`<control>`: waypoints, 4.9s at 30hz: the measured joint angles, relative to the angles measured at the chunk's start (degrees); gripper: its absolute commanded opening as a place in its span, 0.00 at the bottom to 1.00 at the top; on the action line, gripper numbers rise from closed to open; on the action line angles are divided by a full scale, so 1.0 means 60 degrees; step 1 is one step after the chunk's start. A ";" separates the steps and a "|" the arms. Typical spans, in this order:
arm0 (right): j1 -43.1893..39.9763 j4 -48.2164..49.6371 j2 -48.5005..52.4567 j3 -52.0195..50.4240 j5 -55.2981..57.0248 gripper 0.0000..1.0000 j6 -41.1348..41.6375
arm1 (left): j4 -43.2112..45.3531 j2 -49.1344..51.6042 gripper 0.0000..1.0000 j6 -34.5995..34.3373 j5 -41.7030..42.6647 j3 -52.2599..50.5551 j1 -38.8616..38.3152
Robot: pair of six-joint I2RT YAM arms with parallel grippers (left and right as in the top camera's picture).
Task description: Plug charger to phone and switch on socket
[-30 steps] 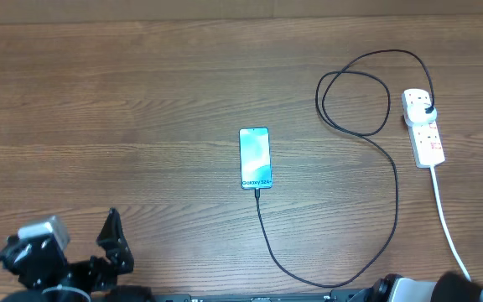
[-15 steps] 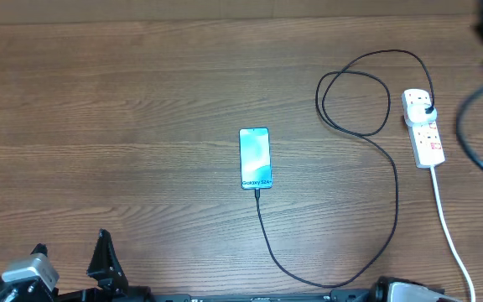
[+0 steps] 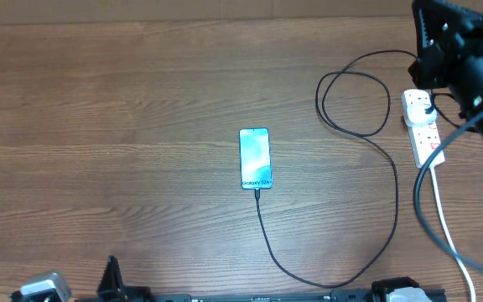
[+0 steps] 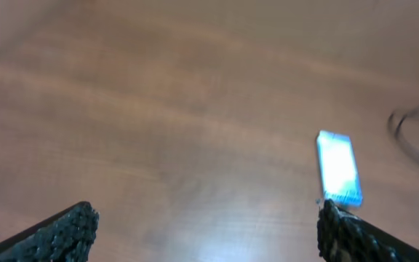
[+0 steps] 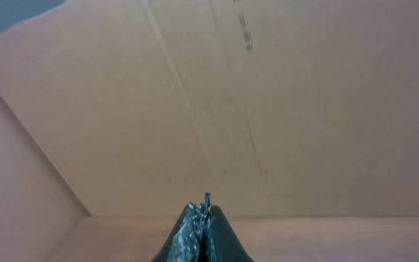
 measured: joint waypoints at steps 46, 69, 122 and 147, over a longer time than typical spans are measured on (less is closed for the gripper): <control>-0.2951 0.0372 -0.8652 -0.6808 -0.3319 0.04 -0.1319 | -0.0565 -0.1927 1.00 -0.0004 -0.0135 0.0004 0.0000; -0.0710 0.1297 -1.1122 -0.6652 -0.2663 1.00 -0.1825 | -0.0565 -0.1927 1.00 -0.0004 -0.0138 0.0004 0.0135; -0.0707 0.5293 -0.8338 -1.3770 0.1104 1.00 -0.2215 | -0.0568 -0.1931 1.00 -0.0004 -0.0138 0.0004 0.0364; -0.1537 0.6379 -1.1027 -1.6600 0.1144 1.00 -0.2259 | -0.0565 -0.1931 1.00 -0.0004 -0.0138 0.0004 0.0364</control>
